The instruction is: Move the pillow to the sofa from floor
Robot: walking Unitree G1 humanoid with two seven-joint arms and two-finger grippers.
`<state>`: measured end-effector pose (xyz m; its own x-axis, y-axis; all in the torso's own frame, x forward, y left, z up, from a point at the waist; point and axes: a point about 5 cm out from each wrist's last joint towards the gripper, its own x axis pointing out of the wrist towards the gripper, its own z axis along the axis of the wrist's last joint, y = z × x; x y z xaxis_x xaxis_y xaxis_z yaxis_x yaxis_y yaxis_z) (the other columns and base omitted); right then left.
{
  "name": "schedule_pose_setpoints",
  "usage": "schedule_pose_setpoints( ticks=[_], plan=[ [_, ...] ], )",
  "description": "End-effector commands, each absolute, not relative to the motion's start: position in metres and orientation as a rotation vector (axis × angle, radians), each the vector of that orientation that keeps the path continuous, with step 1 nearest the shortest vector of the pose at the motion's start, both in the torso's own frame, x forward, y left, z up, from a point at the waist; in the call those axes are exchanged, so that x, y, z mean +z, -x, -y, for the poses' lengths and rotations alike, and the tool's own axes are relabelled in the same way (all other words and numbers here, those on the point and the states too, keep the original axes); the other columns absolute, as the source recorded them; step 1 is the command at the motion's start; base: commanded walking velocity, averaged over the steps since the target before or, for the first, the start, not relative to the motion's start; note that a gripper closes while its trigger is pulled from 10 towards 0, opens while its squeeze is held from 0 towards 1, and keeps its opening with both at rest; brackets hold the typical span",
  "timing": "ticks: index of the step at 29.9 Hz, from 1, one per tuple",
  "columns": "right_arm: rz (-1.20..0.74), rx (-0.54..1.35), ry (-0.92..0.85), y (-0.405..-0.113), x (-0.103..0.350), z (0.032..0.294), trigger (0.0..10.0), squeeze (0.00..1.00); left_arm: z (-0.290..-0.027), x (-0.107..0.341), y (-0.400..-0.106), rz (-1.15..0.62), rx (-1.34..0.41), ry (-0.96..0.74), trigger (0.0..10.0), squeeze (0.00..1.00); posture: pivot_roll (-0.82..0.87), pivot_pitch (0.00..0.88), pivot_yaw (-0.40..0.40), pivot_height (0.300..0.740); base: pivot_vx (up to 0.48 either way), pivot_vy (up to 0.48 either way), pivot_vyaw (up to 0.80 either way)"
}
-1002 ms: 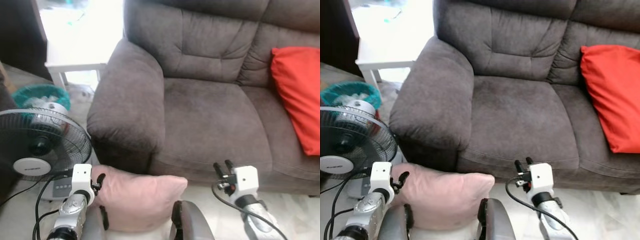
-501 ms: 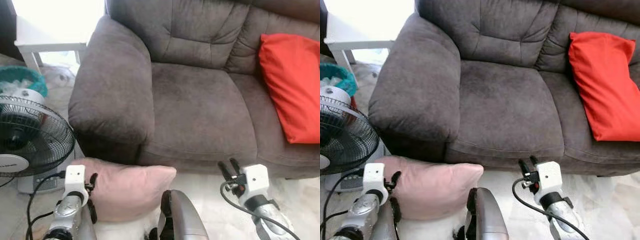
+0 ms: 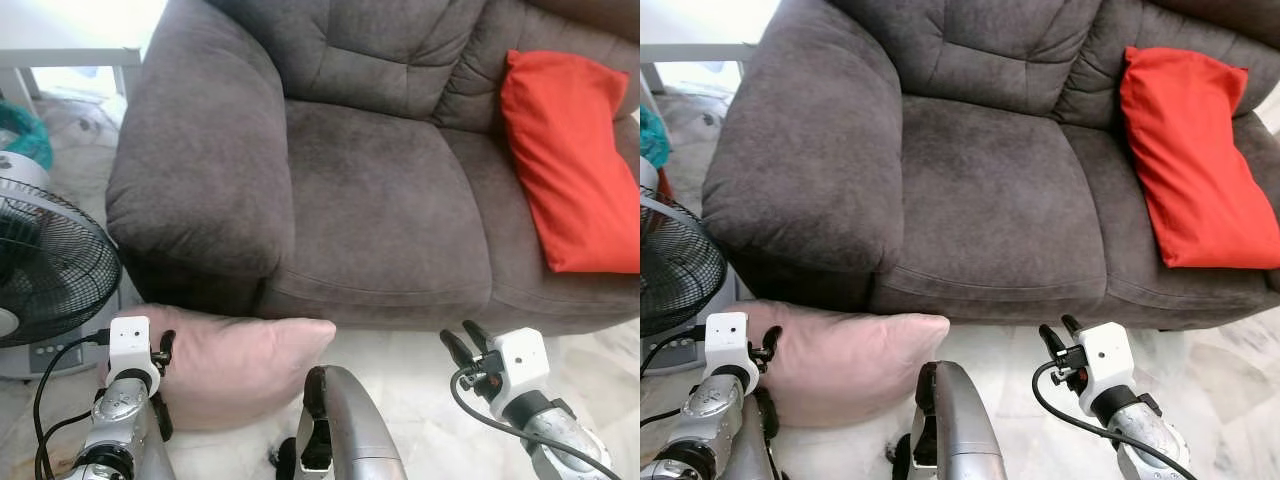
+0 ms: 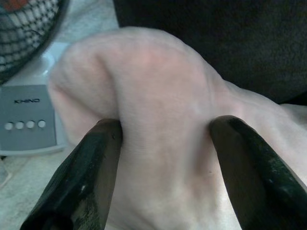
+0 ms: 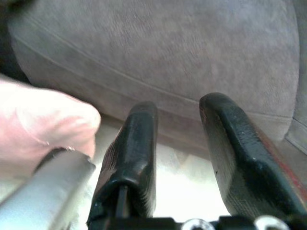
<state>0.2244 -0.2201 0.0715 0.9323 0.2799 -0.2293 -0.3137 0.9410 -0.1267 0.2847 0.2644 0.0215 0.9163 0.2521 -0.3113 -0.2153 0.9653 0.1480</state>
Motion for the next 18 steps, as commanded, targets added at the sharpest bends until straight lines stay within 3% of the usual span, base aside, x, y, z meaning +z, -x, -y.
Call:
schedule_pose_setpoints(
  ticks=[1, 10, 18],
  plan=[
    [-0.256, 0.264, 0.163, -0.22, 0.065, 0.239, 10.0, 0.0, -0.261, 0.012, -0.278, -0.371, 0.246, -0.089, 10.0, 0.0, -0.09, 0.253, -0.382, 0.543, 0.0, 0.0, 0.0],
    [-0.341, 0.251, 0.162, -0.216, 0.034, 0.269, 10.0, 0.0, -0.274, 0.007, -0.269, -0.423, 0.345, -0.152, 10.0, 0.0, -0.09, 0.266, -0.4, 0.543, 0.0, 0.0, 0.0],
    [-0.36, 0.256, 0.163, -0.212, 0.025, 0.279, 10.0, 0.0, -0.281, 0.012, -0.269, -0.391, 0.409, -0.161, 10.0, 0.0, -0.1, 0.271, -0.4, 0.543, 0.0, 0.0, 0.0]
  ],
)
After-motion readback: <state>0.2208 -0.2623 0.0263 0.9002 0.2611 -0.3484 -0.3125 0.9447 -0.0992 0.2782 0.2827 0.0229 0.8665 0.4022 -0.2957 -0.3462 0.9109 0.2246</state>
